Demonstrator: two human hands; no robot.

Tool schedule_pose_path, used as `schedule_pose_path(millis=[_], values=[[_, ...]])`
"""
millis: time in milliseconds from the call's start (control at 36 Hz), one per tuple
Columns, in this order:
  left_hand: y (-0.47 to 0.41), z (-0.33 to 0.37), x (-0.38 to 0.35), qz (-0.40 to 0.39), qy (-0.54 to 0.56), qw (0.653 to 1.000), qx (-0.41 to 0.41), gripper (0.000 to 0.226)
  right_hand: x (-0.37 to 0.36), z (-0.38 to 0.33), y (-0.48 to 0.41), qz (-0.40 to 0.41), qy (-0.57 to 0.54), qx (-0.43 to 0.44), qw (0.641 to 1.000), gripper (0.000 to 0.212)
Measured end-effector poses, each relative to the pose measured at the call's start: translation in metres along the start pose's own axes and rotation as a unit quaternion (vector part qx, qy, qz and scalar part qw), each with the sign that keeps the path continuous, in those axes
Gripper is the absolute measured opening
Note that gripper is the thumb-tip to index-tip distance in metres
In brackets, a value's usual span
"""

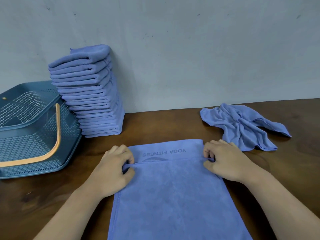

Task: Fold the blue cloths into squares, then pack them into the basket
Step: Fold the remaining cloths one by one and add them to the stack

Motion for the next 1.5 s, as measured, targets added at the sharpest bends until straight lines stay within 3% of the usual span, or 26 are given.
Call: schedule_pose_path(millis=[111, 167, 222, 306, 361, 417, 556, 639, 750, 833, 972, 1167, 1278, 1389, 1500], values=[[0.001, 0.010, 0.006, 0.025, 0.098, 0.995, 0.010, 0.014, 0.002, 0.001, 0.000, 0.013, -0.039, -0.018, 0.999, 0.018], [0.002, 0.014, 0.011, 0.057, 0.187, 0.980, 0.029, 0.009, 0.007, 0.000, 0.002, 0.034, -0.162, -0.049, 0.985, 0.018], [0.003, 0.012, 0.012, 0.098, 0.272, 0.954, 0.085, 0.011, 0.010, 0.000, 0.001, 0.077, -0.278, -0.096, 0.953, 0.015], [0.000, 0.000, 0.005, 0.146, 0.300, 0.923, 0.190, 0.009, 0.002, 0.002, -0.006, 0.121, -0.347, -0.151, 0.918, 0.002], [-0.001, -0.005, -0.002, 0.145, 0.299, 0.909, 0.252, 0.018, -0.006, 0.002, -0.009, 0.119, -0.354, -0.148, 0.916, 0.022], [-0.002, -0.009, -0.005, 0.138, 0.306, 0.907, 0.254, 0.031, -0.012, 0.003, -0.011, 0.114, -0.342, -0.132, 0.923, 0.027], [-0.004, -0.011, -0.011, 0.086, 0.310, 0.926, 0.197, 0.035, -0.023, 0.011, -0.015, 0.103, -0.311, -0.111, 0.938, 0.015], [-0.005, -0.018, -0.016, 0.089, 0.273, 0.938, 0.193, 0.025, -0.029, 0.011, -0.016, 0.101, -0.287, -0.109, 0.946, 0.023], [-0.005, -0.025, -0.012, 0.142, 0.276, 0.930, 0.195, 0.025, -0.032, 0.014, -0.017, 0.103, -0.281, -0.109, 0.948, 0.028], [-0.003, -0.026, -0.005, 0.185, 0.217, 0.940, 0.189, 0.024, -0.033, 0.014, -0.016, 0.109, -0.271, -0.107, 0.950, 0.030], [-0.006, -0.025, -0.015, 0.111, 0.075, 0.980, 0.148, 0.029, -0.031, 0.010, -0.016, 0.118, -0.252, -0.090, 0.956, 0.030], [-0.006, -0.027, -0.015, 0.102, 0.064, 0.982, 0.144, 0.028, -0.022, -0.001, -0.017, 0.185, -0.213, -0.040, 0.959, 0.040], [-0.005, -0.029, -0.012, 0.112, 0.091, 0.977, 0.158, 0.029, -0.035, 0.001, -0.023, 0.099, -0.067, -0.048, 0.992, 0.042], [-0.003, -0.034, -0.007, 0.173, 0.155, 0.954, 0.190, 0.031, -0.041, 0.006, -0.022, 0.073, -0.038, -0.070, 0.994, 0.042], [-0.005, -0.037, -0.016, 0.125, 0.094, 0.969, 0.192, 0.037, -0.041, 0.005, -0.021, 0.074, -0.024, -0.072, 0.994, 0.044]])
Point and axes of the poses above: each hand's wrist, its own y-axis away from the middle knuckle, its own x-axis out of the back of the hand, z = x × y, the point moved 5 cm from there along -y, towards the middle knuckle, and after that the axes turned 4 degrees about z, right-handed, at the moved point
